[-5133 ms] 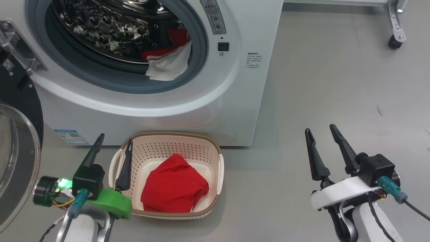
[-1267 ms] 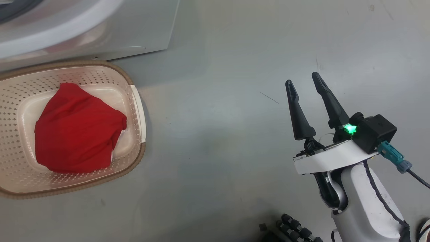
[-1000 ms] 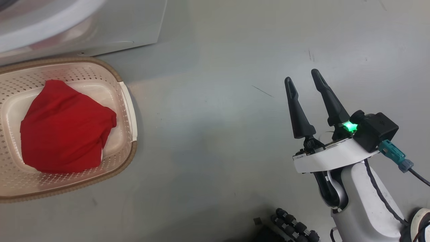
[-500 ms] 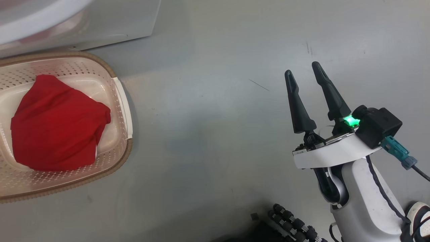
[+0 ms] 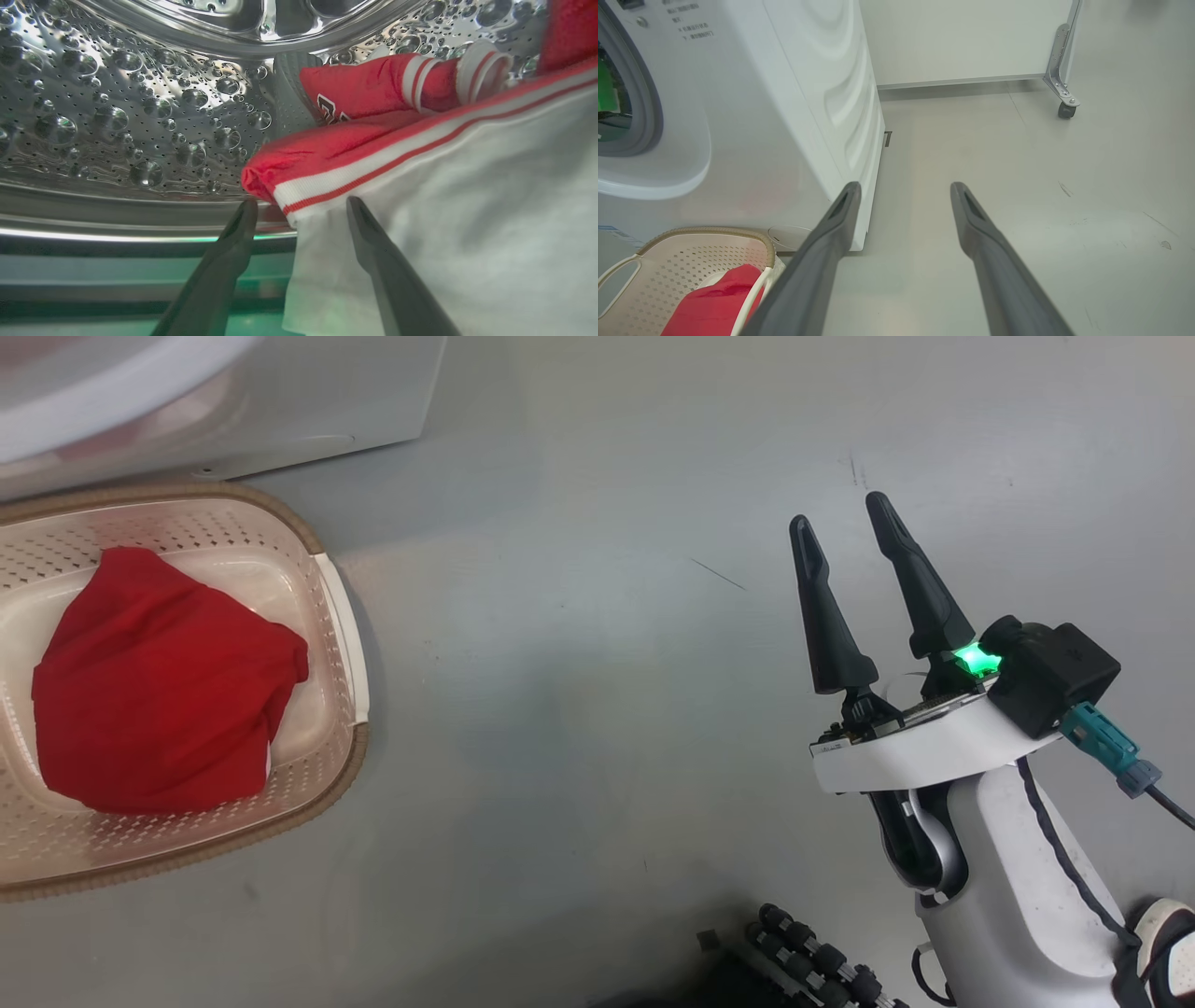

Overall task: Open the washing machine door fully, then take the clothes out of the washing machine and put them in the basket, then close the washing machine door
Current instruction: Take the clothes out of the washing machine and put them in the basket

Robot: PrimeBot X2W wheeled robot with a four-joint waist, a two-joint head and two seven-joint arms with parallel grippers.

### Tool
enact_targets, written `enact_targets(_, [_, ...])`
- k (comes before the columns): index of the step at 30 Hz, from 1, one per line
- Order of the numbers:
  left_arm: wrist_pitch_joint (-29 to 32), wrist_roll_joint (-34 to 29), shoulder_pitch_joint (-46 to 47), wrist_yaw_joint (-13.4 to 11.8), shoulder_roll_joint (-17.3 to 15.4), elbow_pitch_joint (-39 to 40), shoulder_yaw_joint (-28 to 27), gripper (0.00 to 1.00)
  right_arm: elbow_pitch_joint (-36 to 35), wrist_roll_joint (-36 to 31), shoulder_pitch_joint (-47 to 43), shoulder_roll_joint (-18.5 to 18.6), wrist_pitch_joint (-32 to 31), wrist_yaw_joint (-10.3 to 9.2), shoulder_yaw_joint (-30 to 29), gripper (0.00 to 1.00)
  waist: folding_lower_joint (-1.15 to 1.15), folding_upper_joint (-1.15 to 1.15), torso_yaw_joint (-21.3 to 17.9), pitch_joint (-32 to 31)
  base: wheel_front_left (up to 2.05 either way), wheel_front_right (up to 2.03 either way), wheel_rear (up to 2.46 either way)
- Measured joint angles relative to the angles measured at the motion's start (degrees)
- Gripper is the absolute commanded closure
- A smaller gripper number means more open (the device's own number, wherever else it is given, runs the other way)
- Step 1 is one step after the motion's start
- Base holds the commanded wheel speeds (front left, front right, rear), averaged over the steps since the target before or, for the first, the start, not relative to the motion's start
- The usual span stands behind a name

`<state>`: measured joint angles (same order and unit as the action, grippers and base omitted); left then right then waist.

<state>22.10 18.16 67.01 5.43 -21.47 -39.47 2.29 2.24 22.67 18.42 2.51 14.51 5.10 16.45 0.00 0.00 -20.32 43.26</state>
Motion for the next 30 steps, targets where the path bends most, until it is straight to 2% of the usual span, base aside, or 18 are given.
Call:
enact_targets(14, [-5.47, 1.29, 0.25, 0.99, 3.49, -3.19, 0.47, 0.0, 1.03, -0.59, -0.01, 0.02, 0.0, -0.22, -0.59, 0.0, 0.0, 0.0, 1.56, -2.65, 0.0, 0.0, 0.0])
enact_targets(22, [-6.08, 3.58, 1.75, 1.0, 4.52, -5.02, -0.53, 0.0, 1.21, -0.59, -0.02, 0.03, 0.0, -0.22, -0.14, 0.0, 0.0, 0.0, 1.88, -3.34, 0.0, 0.0, 0.0])
enact_targets(30, [-4.43, 3.01, 1.74, 1.27, 4.52, -8.04, 2.08, 0.0, 1.21, -0.55, -0.06, 0.03, 0.0, -0.22, 0.26, 0.0, 0.0, 0.0, 1.54, -3.35, 0.0, 0.0, 0.0])
